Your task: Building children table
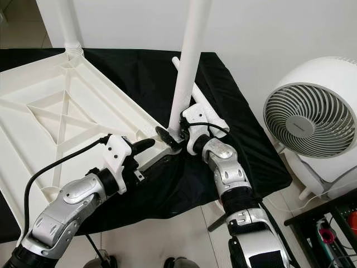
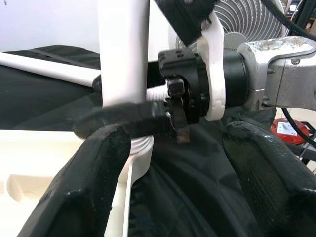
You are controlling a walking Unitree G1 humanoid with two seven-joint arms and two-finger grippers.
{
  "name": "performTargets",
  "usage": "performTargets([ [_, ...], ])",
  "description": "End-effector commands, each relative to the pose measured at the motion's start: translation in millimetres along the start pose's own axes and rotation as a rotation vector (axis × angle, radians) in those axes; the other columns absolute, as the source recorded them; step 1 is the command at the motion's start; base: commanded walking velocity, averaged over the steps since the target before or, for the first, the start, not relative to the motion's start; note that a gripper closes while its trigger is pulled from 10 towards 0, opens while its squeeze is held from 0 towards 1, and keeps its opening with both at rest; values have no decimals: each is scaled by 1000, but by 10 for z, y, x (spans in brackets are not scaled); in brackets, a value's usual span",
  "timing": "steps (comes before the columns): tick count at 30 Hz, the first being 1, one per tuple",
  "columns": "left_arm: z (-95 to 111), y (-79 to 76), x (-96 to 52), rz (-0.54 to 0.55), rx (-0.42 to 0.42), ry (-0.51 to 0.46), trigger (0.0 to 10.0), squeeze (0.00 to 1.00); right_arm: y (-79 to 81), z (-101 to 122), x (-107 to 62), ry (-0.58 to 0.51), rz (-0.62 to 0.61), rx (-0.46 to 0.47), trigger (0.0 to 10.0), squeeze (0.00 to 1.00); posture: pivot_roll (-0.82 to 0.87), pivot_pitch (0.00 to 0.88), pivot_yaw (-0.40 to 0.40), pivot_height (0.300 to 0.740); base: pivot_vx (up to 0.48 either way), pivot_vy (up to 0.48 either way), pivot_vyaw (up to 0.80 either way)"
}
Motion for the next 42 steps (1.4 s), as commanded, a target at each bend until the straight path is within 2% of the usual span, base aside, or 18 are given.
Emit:
performTargets([
  [1,17,-36,2,-34,7,-3,10000,0,15,-34,8,22,23,-12,10000,0,123,102,-111,740,0,0,0],
  [2,19,-32,2,-31,8,-4,10000,0,22,-60,2,32,43,-13,2235,0,124,104,-112,740,0,0,0],
  [3,19,-32,2,-31,8,-4,10000,0,22,-60,2,32,43,-13,2235,0,124,104,-112,740,0,0,0],
  [4,21,-28,1,-29,8,-4,10000,0,25,-88,-2,42,63,-19,0,0,123,106,-111,740,0,0,0],
  [17,23,-12,-2,-24,8,-4,10000,0,45,-127,-23,17,80,27,0,0,118,115,-110,740,0,0,0],
  [18,19,-15,-5,-23,6,-2,10000,0,67,-116,-26,2,59,61,10000,0,117,121,-112,740,0,0,0],
  [20,13,-22,-10,-23,3,0,10000,0,97,-103,-32,-14,30,98,10000,0,116,123,-113,740,0,0,0],
  [24,11,-27,-13,-23,0,1,10000,0,110,-100,-33,-20,12,98,10000,0,115,124,-114,740,0,0,0],
  [33,-14,-53,-13,-33,-6,6,10000,0,122,-120,-77,-33,-135,130,10000,0,104,130,-114,740,0,0,0],
  [36,-64,-53,-38,-40,9,29,10000,0,60,-143,-113,-13,-259,177,10000,0,102,133,-116,740,0,0,0],
  [38,-125,-32,-67,-27,12,46,10000,0,39,-155,-144,-15,-396,210,10000,0,102,133,-116,740,0,0,0],
  [41,-159,-13,-81,-13,16,56,10000,0,58,-157,-156,-25,-446,233,10000,0,99,136,-113,740,0,0,0],
  [42,-228,37,-103,28,24,73,10000,0,112,-178,-180,-35,-534,238,10000,0,99,136,-114,740,0,0,0],
])
Point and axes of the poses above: a point about 5 cm out from each wrist's last joint towards the gripper, its own x axis pointing out of the wrist towards the gripper, its own z axis along the axis of the wrist's last joint, y = z × x, the point moved 3 cm from there along x, pointing out of the wrist towards the gripper, and after that the axes turned 4 degrees about x, right-handed, at the moved point
